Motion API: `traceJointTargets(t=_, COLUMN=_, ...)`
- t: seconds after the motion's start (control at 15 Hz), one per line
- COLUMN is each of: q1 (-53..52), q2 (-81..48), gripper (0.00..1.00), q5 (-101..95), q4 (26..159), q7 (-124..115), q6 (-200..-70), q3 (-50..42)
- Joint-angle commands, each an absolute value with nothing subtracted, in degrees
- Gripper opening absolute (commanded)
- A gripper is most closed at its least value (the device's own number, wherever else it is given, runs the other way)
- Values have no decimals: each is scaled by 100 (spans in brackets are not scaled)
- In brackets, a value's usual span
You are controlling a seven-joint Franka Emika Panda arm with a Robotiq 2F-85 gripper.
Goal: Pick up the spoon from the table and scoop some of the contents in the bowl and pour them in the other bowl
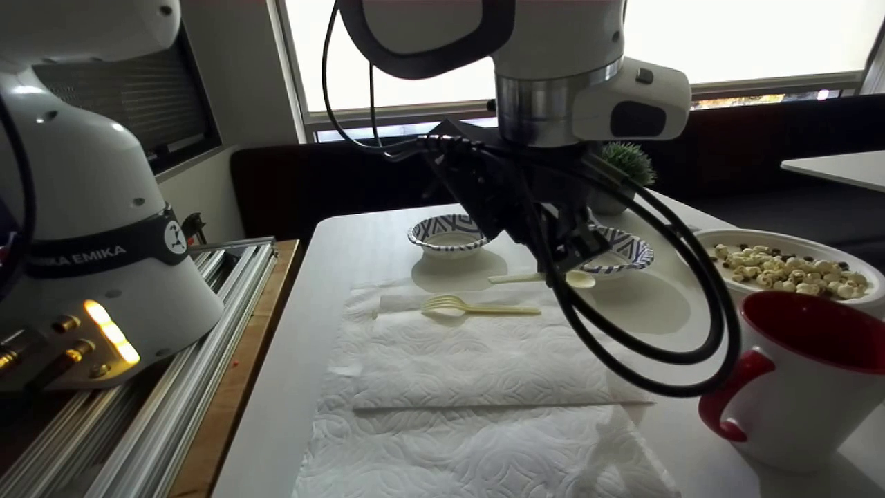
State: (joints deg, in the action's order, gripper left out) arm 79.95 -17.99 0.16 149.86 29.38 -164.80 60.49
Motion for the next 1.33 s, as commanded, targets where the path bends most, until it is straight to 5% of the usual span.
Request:
traceJointTargets(t=0.0, q1=7109, q2=-1497, gripper=3, q5=-425, q4=14866, q7=2411, q6=-16339, q3=5107)
traceJointTargets(t=0.13, q1=6671, q2=-1556, gripper=3, q5=-729, q4=14788, q7=2207, q6=-16284, q3=4581)
traceJointTargets(t=0.2, q1=6437, q2=-1599, gripper=11, q5=-910, q4=14734, q7=2090, q6=-16244, q3=4305)
traceJointTargets(t=0.27, q1=5880, q2=-1517, gripper=39, q5=-606, q4=14694, q7=2288, q6=-16228, q3=3810)
traceJointTargets(t=0.33, q1=5635, q2=-1560, gripper=40, q5=-576, q4=14659, q7=2328, q6=-16283, q3=3575)
traceJointTargets(t=0.53, q1=5806, q2=-1572, gripper=60, q5=-680, q4=14633, q7=2309, q6=-16291, q3=3860)
traceJointTargets(t=0.87, q1=6802, q2=-1063, gripper=95, q5=973, q4=14475, q7=2473, q6=-15855, q3=5629)
traceJointTargets(t=1.27, q1=6972, q2=807, gripper=100, q5=1919, q4=13671, q7=835, q6=-13854, q3=6137)
